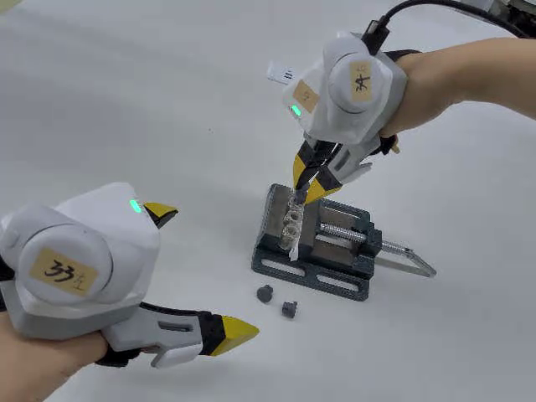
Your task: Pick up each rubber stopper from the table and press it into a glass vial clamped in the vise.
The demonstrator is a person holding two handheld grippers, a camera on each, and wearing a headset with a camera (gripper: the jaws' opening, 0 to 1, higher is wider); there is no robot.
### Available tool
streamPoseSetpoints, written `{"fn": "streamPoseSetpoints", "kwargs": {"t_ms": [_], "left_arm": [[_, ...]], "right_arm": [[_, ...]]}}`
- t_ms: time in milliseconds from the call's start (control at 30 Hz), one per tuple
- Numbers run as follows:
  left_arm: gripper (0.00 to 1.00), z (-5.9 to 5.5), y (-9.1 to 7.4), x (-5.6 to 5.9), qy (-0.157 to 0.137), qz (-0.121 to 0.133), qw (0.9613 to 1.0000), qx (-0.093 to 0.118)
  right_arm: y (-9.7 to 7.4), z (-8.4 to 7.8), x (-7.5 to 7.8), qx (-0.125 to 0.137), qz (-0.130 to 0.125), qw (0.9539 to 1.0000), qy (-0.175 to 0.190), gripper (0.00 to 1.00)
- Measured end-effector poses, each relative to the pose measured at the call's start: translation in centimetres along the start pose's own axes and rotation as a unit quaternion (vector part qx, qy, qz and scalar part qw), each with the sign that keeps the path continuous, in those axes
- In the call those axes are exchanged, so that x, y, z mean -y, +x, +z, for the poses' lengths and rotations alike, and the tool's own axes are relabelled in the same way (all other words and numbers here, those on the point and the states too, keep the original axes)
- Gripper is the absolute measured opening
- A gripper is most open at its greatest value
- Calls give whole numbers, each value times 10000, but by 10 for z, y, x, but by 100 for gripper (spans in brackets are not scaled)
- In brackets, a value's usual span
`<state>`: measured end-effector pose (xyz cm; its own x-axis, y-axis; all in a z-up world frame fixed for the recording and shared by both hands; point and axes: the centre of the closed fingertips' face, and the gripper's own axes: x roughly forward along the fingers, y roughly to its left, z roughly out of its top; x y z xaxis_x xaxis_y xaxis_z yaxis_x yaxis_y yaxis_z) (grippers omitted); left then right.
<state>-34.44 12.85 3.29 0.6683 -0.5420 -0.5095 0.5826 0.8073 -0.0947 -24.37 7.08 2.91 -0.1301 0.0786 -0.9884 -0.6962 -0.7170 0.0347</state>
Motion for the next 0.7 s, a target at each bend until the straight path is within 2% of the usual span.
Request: {"fn": "streamPoseSetpoints", "kwargs": {"t_ms": [67,233,367,433,467,600,667,700], "left_arm": [[94,-1,1,0,10,-11,10000,-8],[94,-2,2,1,3,-33,10000,-2],[94,-2,3,0,-8,-32,10000,5],[94,-3,4,-1,-21,-31,10000,12],[94,-3,4,-1,-21,-35,10000,21],[94,-2,5,1,-20,-59,10000,24],[94,-1,6,3,-6,-75,10000,26],[94,0,7,5,-9,-79,10000,33]], "right_arm": [[0,-1,2,-23,21,10000,21,4],[1,0,0,-61,63,9994,338,4],[1,0,3,-5,-23,9951,989,4],[1,0,2,41,-63,9933,1151,3],[1,0,1,66,-77,9905,1372,3],[0,1,1,77,-102,9858,1675,3],[1,2,0,53,-110,9862,1652,3],[0,1,0,29,-133,9843,1757,3]]}}
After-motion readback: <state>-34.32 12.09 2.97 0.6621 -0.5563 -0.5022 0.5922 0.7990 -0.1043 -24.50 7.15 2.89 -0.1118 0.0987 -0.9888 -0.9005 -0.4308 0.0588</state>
